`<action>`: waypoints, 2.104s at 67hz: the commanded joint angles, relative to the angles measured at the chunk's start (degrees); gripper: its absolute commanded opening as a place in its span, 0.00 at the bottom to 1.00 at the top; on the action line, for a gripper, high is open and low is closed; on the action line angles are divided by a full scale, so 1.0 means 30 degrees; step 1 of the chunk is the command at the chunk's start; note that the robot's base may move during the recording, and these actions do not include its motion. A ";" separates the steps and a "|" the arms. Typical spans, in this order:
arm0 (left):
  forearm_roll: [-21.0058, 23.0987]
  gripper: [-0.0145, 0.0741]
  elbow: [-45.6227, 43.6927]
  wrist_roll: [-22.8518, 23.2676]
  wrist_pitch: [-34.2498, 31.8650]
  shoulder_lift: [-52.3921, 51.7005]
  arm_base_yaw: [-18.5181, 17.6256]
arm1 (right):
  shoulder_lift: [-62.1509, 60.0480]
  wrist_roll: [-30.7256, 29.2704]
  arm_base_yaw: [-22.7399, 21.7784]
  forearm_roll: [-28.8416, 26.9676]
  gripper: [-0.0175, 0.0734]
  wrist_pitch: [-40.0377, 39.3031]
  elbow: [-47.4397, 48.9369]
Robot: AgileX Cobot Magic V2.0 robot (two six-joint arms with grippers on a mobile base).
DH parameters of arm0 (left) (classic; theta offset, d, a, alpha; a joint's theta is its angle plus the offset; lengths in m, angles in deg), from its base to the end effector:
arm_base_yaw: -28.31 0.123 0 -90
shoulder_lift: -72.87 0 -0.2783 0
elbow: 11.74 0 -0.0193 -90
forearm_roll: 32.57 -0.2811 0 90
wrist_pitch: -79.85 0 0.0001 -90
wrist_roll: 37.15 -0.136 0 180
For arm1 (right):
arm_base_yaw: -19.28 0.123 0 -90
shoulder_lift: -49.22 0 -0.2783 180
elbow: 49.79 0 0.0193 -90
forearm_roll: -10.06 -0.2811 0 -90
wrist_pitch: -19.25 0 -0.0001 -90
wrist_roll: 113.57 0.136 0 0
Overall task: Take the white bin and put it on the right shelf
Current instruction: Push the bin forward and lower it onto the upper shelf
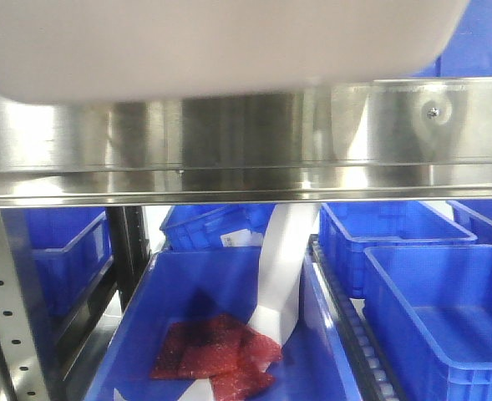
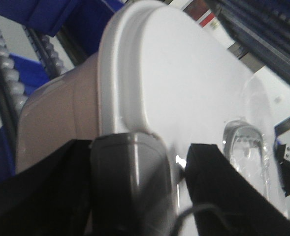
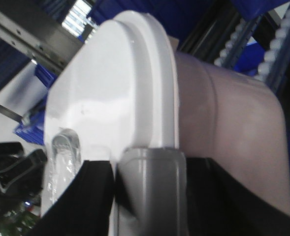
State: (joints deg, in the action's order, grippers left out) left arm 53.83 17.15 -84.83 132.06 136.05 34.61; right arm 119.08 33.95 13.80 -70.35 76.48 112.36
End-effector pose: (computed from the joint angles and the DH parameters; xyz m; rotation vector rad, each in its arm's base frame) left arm 0.2493 -0.0804 0.3707 0.0652 1.7759 -1.1458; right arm 0.2681 0.0876 0.3987 -0.0126 1.8742 1.2886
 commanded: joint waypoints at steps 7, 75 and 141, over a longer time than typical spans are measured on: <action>0.4518 0.45 -0.1223 -0.1369 0.2642 0.1510 -0.0459 | 0.1405 -0.0029 0.0519 -0.3370 0.62 0.1591 0.1776; 0.3889 0.72 -0.7439 -0.1818 -0.0250 0.9690 -0.0537 | 0.9343 -0.1407 0.1989 -0.3617 0.82 -0.2320 0.5669; 0.2244 0.02 -0.8008 -0.1818 0.0392 0.9690 0.0037 | 0.9438 -0.1900 -0.2157 -0.3617 0.82 0.0675 0.5669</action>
State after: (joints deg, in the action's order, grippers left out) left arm 58.32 -5.06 -90.14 129.85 167.37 35.13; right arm 150.19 29.25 7.75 -76.90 76.22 127.15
